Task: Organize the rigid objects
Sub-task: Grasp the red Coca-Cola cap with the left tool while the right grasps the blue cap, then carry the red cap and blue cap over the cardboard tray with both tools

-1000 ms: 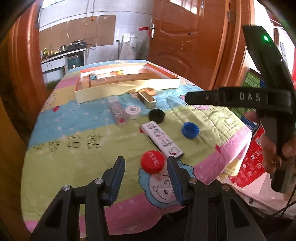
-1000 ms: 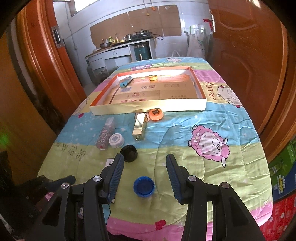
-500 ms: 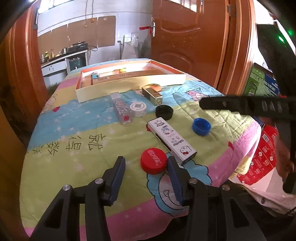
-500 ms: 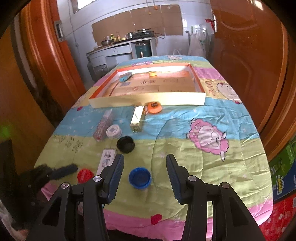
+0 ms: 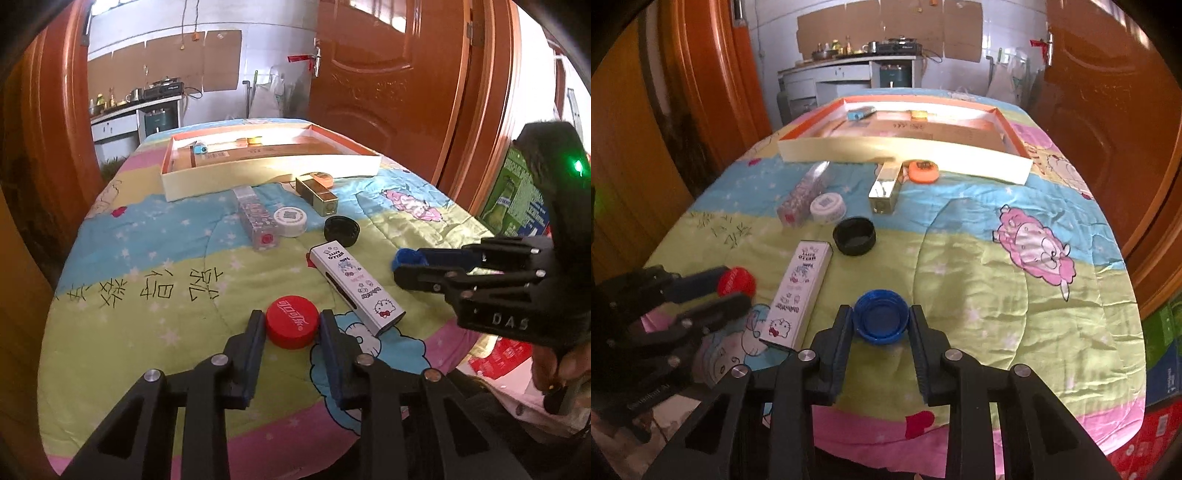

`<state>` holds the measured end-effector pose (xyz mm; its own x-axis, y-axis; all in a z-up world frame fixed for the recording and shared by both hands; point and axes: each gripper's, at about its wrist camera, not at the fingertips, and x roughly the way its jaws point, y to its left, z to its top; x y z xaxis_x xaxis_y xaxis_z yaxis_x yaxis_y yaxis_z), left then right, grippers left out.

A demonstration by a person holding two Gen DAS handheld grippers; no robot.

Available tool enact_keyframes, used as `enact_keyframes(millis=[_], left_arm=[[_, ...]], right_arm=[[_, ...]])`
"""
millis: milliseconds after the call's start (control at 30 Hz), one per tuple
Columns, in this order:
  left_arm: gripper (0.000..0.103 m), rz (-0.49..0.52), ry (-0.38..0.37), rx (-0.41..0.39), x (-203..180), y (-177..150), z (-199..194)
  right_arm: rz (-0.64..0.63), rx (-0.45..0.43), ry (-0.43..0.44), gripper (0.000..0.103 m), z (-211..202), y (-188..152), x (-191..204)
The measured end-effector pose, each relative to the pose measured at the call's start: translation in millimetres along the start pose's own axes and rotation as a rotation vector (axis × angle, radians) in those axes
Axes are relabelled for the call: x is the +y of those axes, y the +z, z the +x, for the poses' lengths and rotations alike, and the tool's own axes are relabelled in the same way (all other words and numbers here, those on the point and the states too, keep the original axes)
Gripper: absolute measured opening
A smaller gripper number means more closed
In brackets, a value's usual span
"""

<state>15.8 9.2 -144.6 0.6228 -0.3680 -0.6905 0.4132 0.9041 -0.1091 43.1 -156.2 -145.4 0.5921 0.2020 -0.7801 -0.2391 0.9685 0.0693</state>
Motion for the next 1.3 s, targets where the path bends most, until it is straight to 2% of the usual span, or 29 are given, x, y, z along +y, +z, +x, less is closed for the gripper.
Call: enact_keyframes(millis=[333,600,933,1300], left_arm=[[0.030,-0.030,-0.011,-0.011,3,1,-2],[0.030,-0.044,-0.006,-0.037,4,14,-12],[0.030,-0.078,0.027,-0.081,4,55,-18],[0.030,-0.097,0.024,-0.116,7,94,-16]], right_arm=[[-0.006,-0.022,-0.003,0.031,-9,2,2],[0.019,-0.046,0.009,0.031,-16,8,-3],[0.064,-0.092,0.035,0.031,-22,31,-13],[0.091,-0.108,0.079,0.031,-17,53,-22]])
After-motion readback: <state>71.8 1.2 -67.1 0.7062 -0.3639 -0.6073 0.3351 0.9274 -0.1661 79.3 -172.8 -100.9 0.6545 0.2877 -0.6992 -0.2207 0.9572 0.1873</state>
